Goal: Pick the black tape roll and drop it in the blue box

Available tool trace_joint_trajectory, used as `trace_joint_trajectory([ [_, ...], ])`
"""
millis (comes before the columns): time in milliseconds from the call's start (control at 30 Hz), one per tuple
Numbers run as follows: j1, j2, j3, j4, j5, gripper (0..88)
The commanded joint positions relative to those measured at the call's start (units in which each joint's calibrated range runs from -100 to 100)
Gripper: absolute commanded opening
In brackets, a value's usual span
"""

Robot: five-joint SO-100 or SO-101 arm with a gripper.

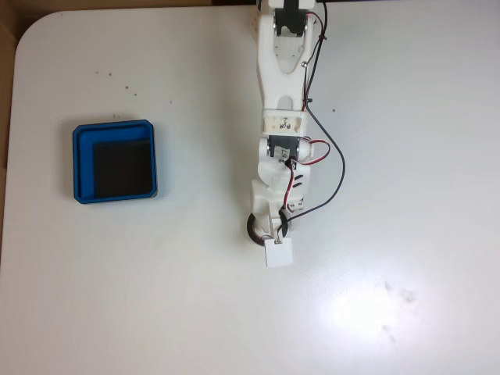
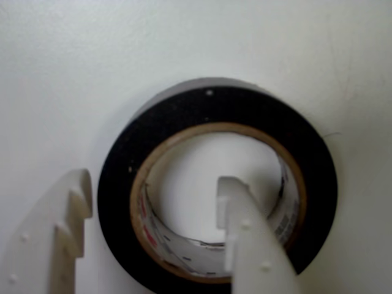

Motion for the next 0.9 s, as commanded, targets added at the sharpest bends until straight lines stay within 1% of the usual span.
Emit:
trace_joint_trajectory([
  [0, 0.5, -0.4, -3.9, 0.4, 0.1, 18.7],
  [867, -0.4, 3.1, -3.9, 0.3, 0.3, 18.6],
])
